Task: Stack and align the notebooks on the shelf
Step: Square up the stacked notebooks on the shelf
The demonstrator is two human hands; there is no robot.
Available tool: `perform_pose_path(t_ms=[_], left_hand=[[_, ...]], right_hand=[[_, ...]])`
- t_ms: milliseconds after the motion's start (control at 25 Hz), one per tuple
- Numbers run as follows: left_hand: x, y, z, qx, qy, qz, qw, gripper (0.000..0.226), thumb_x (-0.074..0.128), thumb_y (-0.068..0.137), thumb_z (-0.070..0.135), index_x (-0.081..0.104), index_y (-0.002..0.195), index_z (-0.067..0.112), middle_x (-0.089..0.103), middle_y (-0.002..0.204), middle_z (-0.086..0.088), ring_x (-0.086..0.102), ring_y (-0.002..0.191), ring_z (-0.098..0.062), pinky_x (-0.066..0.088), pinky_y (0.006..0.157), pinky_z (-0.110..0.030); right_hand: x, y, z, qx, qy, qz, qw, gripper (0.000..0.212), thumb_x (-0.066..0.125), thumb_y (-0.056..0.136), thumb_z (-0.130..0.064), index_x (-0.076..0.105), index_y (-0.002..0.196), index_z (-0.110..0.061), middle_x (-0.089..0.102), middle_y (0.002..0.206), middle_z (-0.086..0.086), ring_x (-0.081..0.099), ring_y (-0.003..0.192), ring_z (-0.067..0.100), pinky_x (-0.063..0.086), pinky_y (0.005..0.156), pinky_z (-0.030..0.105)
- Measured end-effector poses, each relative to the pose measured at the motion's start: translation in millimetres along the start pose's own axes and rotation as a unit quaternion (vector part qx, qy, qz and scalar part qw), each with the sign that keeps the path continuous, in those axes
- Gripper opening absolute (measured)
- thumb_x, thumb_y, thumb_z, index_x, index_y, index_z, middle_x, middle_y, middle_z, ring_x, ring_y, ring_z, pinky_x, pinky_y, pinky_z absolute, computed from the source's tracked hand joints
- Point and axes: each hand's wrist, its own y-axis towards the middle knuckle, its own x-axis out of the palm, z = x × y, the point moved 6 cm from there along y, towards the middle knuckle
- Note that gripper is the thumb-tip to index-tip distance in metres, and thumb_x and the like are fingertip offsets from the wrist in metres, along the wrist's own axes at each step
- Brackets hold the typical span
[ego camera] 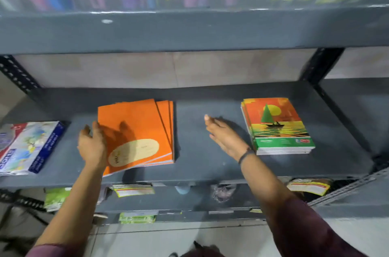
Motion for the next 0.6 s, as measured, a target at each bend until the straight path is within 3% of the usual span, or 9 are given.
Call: perform_pose_path(t_ms=[40,80,120,160,240,320,400,520,600], left_hand=[[-7.1,9.5,-7.3,-0.051,-0.014,-0.014,0.998,0.053,0.035,0.088,0.048,0.056,0.093,-0.001,0.061,0.096,-0.028,0.058,0.087,-0.041,0.048,0.078,-0.043],[-7.0,18.7,-11.0,-0.079,-0.041,-0.046,0.995,0.049,0.035,0.09,0.049,0.052,0.076,0.005,0.055,0.076,-0.02,0.053,0.067,-0.033,0.044,0.06,-0.036],[-4.2,22.5,-6.6,-0.094,-0.062,-0.089,0.99,0.047,0.034,0.09,0.051,0.047,0.067,0.012,0.047,0.066,-0.012,0.045,0.057,-0.025,0.036,0.052,-0.031],[3.0,30.7,-4.1,-0.101,-0.073,-0.141,0.982,0.049,0.035,0.089,0.055,0.05,0.069,0.013,0.048,0.068,-0.011,0.046,0.059,-0.023,0.037,0.054,-0.031],[22.6,38.2,8.3,-0.099,-0.093,-0.24,0.961,0.065,0.036,0.083,0.064,0.059,0.102,0.007,0.061,0.103,-0.018,0.059,0.09,-0.029,0.05,0.083,-0.042],[43.3,41.8,18.2,-0.09,-0.094,-0.315,0.94,0.076,0.034,0.08,0.068,0.051,0.125,0.008,0.055,0.128,-0.015,0.056,0.112,-0.031,0.042,0.102,-0.053],[53.9,34.0,26.1,-0.096,-0.077,-0.357,0.926,0.075,0.031,0.082,0.067,0.051,0.125,0.01,0.057,0.127,-0.016,0.059,0.11,-0.034,0.045,0.1,-0.053],[48.6,16.6,30.8,-0.109,-0.098,-0.37,0.918,0.073,0.022,0.084,0.066,0.053,0.119,0.01,0.066,0.113,-0.014,0.067,0.082,-0.024,0.053,0.073,-0.04],[39.3,11.0,10.1,-0.144,-0.11,-0.361,0.915,0.075,0.013,0.085,0.066,0.056,0.112,0.011,0.077,0.081,-0.006,0.071,0.064,-0.018,0.053,0.06,-0.033]], right_hand=[[18.7,11.3,4.8,0.039,0.037,-0.009,0.999,0.052,0.041,0.094,-0.04,0.043,0.131,-0.003,0.044,0.144,0.01,0.042,0.132,0.019,0.028,0.111,0.032],[36.3,20.8,4.7,0.058,0.063,-0.017,0.996,0.06,0.037,0.095,-0.043,0.032,0.138,-0.001,0.033,0.15,0.016,0.034,0.139,0.024,0.025,0.113,0.034],[50.5,30.3,2.6,0.067,0.074,-0.012,0.995,0.066,0.037,0.094,-0.046,0.026,0.141,-0.001,0.027,0.152,0.019,0.029,0.141,0.026,0.023,0.115,0.036],[62.8,38.7,-0.2,0.072,0.083,-0.012,0.994,0.068,0.036,0.093,-0.049,0.024,0.143,-0.005,0.024,0.154,0.018,0.025,0.142,0.027,0.021,0.117,0.038],[88.7,49.7,-8.7,0.08,0.094,-0.024,0.992,0.065,0.029,0.094,-0.051,0.025,0.144,-0.009,0.026,0.155,0.013,0.026,0.143,0.025,0.022,0.117,0.035],[110.3,55.2,-10.8,0.09,0.095,-0.034,0.991,0.066,0.025,0.094,-0.054,0.034,0.14,-0.008,0.038,0.148,0.015,0.039,0.136,0.027,0.033,0.112,0.035],[112.9,56.0,-6.2,0.093,0.086,-0.01,0.992,0.07,0.028,0.091,-0.059,0.041,0.136,-0.008,0.046,0.143,0.017,0.047,0.129,0.03,0.038,0.109,0.042],[110.3,54.0,16.0,0.096,0.169,-0.033,0.98,0.073,0.019,0.089,-0.063,0.05,0.131,-0.012,0.056,0.133,0.016,0.055,0.121,0.031,0.047,0.098,0.042],[118.6,47.2,29.4,0.099,0.189,-0.078,0.974,0.072,0.02,0.087,-0.065,0.049,0.132,-0.017,0.058,0.131,0.012,0.055,0.121,0.03,0.048,0.097,0.041]])
